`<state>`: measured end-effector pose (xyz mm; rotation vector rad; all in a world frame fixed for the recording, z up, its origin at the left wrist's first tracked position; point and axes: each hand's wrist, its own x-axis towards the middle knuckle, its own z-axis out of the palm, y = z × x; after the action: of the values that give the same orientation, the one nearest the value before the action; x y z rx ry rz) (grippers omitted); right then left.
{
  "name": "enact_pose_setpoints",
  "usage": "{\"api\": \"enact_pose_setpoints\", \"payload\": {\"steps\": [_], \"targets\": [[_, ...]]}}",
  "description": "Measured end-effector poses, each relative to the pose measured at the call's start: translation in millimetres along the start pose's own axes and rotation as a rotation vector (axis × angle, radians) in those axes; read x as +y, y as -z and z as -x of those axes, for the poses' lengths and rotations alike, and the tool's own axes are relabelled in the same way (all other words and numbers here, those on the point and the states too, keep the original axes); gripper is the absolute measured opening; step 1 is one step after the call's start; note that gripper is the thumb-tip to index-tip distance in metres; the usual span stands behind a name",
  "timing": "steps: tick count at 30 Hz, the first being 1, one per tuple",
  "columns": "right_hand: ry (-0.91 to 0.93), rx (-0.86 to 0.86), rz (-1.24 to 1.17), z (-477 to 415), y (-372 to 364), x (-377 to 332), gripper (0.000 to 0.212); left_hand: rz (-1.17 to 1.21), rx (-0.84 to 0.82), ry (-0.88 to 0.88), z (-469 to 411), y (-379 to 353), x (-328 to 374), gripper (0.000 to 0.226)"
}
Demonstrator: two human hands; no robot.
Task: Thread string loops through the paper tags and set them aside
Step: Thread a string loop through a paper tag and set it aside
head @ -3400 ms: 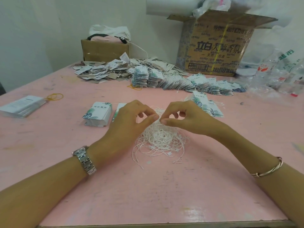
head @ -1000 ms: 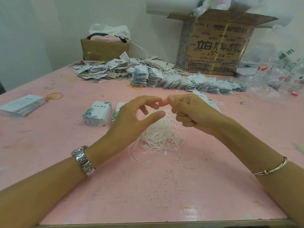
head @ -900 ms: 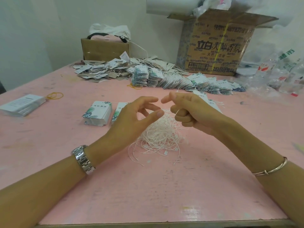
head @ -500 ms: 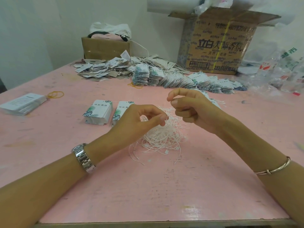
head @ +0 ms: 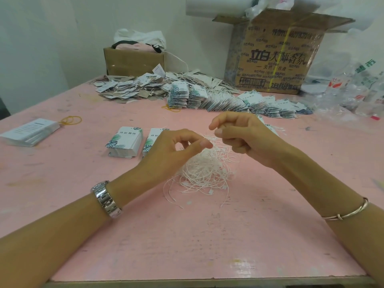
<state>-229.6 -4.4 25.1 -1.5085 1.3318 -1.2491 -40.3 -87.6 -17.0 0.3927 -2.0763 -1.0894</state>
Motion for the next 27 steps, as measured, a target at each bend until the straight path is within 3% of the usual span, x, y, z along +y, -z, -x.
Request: {"api": "enact_pose_setpoints", "payload": {"steps": [9, 18, 22, 25, 27], "targets": [[0.012, -0.003, 0.124, 0.9, -0.4, 3.2, 0.018, -0.046, 0.020, 0.021, 0.1, -0.2, 2.5, 0.021], [0.082, -0.037, 0.292, 1.7, -5.7, 11.0, 0.009, -0.338, 0.003, -0.073, 2.8, 4.9, 7.5, 0.033], [-0.023, 0.005, -0.013, -1.7, -6.2, 10.7, 0.010, -0.883, 0.102, -0.314, -4.4, 23.6, 10.7, 0.039], [-0.101, 0.061, -0.114, -3.2, -1.5, 6.0, 0.006, -1.149, 0.106, -0.257, -10.4, 46.8, 11.2, 0.030], [-0.109, 0.057, -0.126, -3.3, -1.3, 5.3, 0.003, -1.280, -0.008, -0.163, -12.7, 55.9, 8.1, 0.029]]}}
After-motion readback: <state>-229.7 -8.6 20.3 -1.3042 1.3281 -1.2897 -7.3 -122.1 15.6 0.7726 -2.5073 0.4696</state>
